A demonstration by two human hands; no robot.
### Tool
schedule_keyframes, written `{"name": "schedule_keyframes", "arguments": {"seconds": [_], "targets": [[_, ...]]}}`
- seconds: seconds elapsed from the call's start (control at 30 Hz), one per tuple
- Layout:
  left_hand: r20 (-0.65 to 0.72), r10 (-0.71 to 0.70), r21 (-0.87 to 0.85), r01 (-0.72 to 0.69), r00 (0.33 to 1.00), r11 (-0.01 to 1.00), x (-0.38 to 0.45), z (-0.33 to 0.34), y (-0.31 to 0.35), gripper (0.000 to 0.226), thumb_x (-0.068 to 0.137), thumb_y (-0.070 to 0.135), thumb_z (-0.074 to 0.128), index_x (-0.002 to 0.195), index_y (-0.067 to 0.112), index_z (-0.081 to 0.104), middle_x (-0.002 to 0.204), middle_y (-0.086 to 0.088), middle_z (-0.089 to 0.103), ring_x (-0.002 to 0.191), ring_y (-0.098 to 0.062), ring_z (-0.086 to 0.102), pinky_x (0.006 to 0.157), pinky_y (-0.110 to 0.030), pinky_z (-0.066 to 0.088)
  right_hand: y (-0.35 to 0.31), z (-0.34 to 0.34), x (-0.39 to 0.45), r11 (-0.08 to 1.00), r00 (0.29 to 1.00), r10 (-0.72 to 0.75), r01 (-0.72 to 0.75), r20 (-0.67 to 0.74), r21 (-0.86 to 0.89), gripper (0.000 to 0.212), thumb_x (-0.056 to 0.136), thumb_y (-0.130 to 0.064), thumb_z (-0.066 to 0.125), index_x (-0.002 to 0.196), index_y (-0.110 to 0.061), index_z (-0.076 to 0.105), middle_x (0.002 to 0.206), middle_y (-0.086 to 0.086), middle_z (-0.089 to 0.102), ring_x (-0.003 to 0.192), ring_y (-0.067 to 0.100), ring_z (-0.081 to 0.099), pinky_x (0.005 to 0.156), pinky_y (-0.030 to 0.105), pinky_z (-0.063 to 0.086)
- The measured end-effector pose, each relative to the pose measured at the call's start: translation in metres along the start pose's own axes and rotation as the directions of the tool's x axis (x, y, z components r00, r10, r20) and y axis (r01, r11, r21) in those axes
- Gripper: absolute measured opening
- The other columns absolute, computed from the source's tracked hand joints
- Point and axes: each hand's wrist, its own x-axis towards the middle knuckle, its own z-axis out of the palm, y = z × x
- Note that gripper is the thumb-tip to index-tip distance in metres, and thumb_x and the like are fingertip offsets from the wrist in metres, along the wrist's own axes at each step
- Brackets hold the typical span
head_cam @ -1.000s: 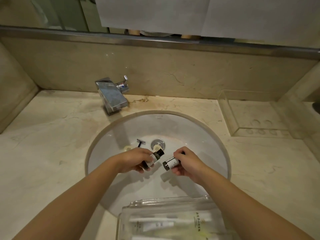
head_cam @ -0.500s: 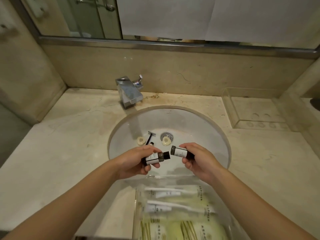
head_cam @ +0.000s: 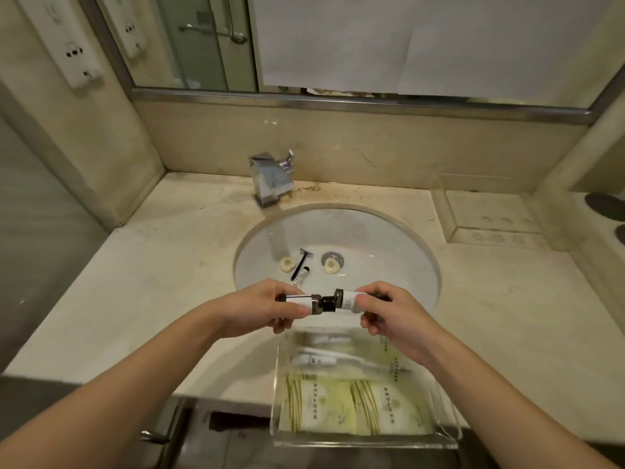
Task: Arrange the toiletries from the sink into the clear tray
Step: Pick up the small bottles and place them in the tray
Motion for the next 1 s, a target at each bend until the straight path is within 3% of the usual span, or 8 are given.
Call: {"name": "schedule_keyframes", "arguments": {"seconds": [0.17, 0.3, 0.47, 0.53, 0.63, 0.73, 0.83, 1.0], "targets": [[-0.069, 0.088, 0.254, -0.067, 0.994, 0.965, -0.015, 0.023, -0.002, 0.024, 0.094, 0.022, 0.056, 0.118, 0.022, 0.062, 0.089, -0.003, 0.066, 0.063, -0.007, 0.053, 0.064, -0.027, 0.047, 0.015, -0.004, -0.021, 0.994, 1.000, -0.011, 0.012, 0.017, -0.108, 0.016, 0.095, -0.012, 0.052, 0.102, -0.014, 0.066, 0.083, 0.013, 0.066, 0.054, 0.017, 0.052, 0.048, 0.026, 0.040], [-0.074, 0.035, 0.336, -0.008, 0.997, 0.942, -0.017, 0.041, -0.013, 0.029, 0.094, 0.028, 0.055, 0.122, 0.027, 0.047, 0.094, 0.005, 0.060, 0.062, 0.001, 0.048, 0.064, -0.017, 0.041, 0.026, -0.008, -0.034, 0.967, 0.998, -0.032, 0.043, 0.048, -0.250, 0.021, 0.087, -0.011, 0.066, 0.104, -0.023, 0.064, 0.070, 0.002, 0.059, 0.051, 0.011, 0.047, 0.050, 0.024, 0.040], [-0.103, 0.085, 0.429, -0.033, 0.991, 0.903, -0.019, 0.057, -0.029, 0.029, 0.087, 0.016, 0.063, 0.108, 0.021, 0.044, 0.089, 0.001, 0.059, 0.070, -0.010, 0.052, 0.065, -0.026, 0.044, 0.037, -0.011, -0.041, 0.884, 0.996, -0.089, 0.086, 0.014, -0.459, 0.024, 0.075, -0.014, 0.075, 0.092, -0.026, 0.062, 0.087, 0.003, 0.067, 0.065, 0.013, 0.057, 0.059, 0.028, 0.047], [-0.126, 0.136, 0.499, -0.055, 0.983, 0.865, -0.019, 0.064, -0.033, 0.022, 0.088, 0.017, 0.062, 0.105, 0.018, 0.047, 0.089, 0.002, 0.059, 0.072, -0.009, 0.053, 0.066, -0.023, 0.044, 0.042, -0.014, -0.043, 0.828, 0.990, -0.132, 0.133, 0.042, -0.545, 0.023, 0.074, -0.019, 0.076, 0.090, -0.028, 0.063, 0.091, 0.001, 0.067, 0.076, 0.017, 0.062, 0.068, 0.032, 0.051], [-0.131, 0.236, 0.664, -0.091, 0.963, 0.742, -0.023, 0.069, -0.043, 0.024, 0.089, 0.025, 0.060, 0.112, 0.019, 0.053, 0.099, 0.005, 0.053, 0.084, -0.007, 0.050, 0.073, -0.014, 0.039, 0.052, -0.017, -0.044, 0.717, 0.982, -0.177, 0.170, 0.060, -0.676, 0.023, 0.075, -0.028, 0.075, 0.094, -0.030, 0.063, 0.097, -0.006, 0.057, 0.087, 0.011, 0.058, 0.074, 0.022, 0.047], [-0.140, 0.338, 0.811, -0.088, 0.930, 0.578, -0.024, 0.071, -0.059, 0.036, 0.087, 0.038, 0.060, 0.120, 0.022, 0.059, 0.101, 0.008, 0.045, 0.096, -0.011, 0.044, 0.087, -0.022, 0.039, 0.066, -0.019, -0.044, 0.577, 0.972, -0.218, 0.201, 0.088, -0.791, 0.027, 0.074, -0.034, 0.074, 0.099, -0.032, 0.065, 0.098, -0.010, 0.049, 0.094, 0.007, 0.050, 0.081, 0.021, 0.043], [-0.130, 0.368, 0.886, -0.059, 0.921, 0.461, -0.025, 0.075, -0.067, 0.042, 0.086, 0.044, 0.060, 0.124, 0.027, 0.060, 0.103, 0.005, 0.052, 0.096, -0.016, 0.047, 0.080, -0.028, 0.037, 0.079, -0.015, -0.045, 0.441, 0.956, -0.255, 0.251, 0.148, -0.862, 0.027, 0.074, -0.038, 0.071, 0.100, -0.033, 0.066, 0.096, -0.011, 0.051, 0.096, 0.009, 0.045, 0.083, 0.024, 0.038], [-0.203, 0.376, 0.885, 0.005, 0.904, 0.466, -0.025, 0.080, -0.069, 0.042, 0.085, 0.044, 0.060, 0.124, 0.030, 0.059, 0.104, 0.006, 0.059, 0.100, -0.018, 0.051, 0.080, -0.027, 0.034, 0.089, -0.011, -0.042, 0.261, 0.920, -0.322, 0.313, 0.224, -0.913, 0.031, 0.077, -0.043, 0.065, 0.106, -0.031, 0.061, 0.101, -0.014, 0.056, 0.098, 0.010, 0.044, 0.087, 0.026, 0.033]]}}
